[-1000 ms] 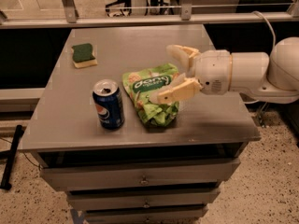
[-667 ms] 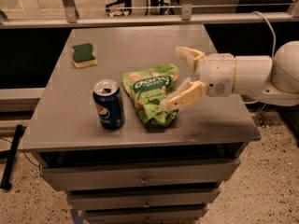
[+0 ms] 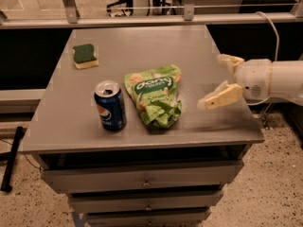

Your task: Move green rice chip bag near pepsi can

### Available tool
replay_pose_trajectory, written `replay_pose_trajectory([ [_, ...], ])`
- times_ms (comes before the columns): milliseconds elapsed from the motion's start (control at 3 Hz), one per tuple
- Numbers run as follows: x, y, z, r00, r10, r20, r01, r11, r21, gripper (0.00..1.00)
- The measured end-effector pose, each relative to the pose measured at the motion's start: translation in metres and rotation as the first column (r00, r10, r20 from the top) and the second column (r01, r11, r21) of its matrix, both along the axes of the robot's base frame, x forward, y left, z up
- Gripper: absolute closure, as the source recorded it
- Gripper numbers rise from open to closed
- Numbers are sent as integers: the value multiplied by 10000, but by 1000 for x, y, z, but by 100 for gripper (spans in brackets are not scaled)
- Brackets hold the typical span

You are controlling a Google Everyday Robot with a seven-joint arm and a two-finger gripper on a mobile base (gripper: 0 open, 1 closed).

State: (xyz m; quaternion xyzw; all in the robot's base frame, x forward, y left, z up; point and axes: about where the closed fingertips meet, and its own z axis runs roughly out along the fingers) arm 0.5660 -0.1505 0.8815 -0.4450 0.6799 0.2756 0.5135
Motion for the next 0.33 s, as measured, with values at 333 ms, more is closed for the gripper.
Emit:
replay_pose_trajectory([
  [333,4,-14,-6,9996,-264,-76,262,9994,-205,0],
])
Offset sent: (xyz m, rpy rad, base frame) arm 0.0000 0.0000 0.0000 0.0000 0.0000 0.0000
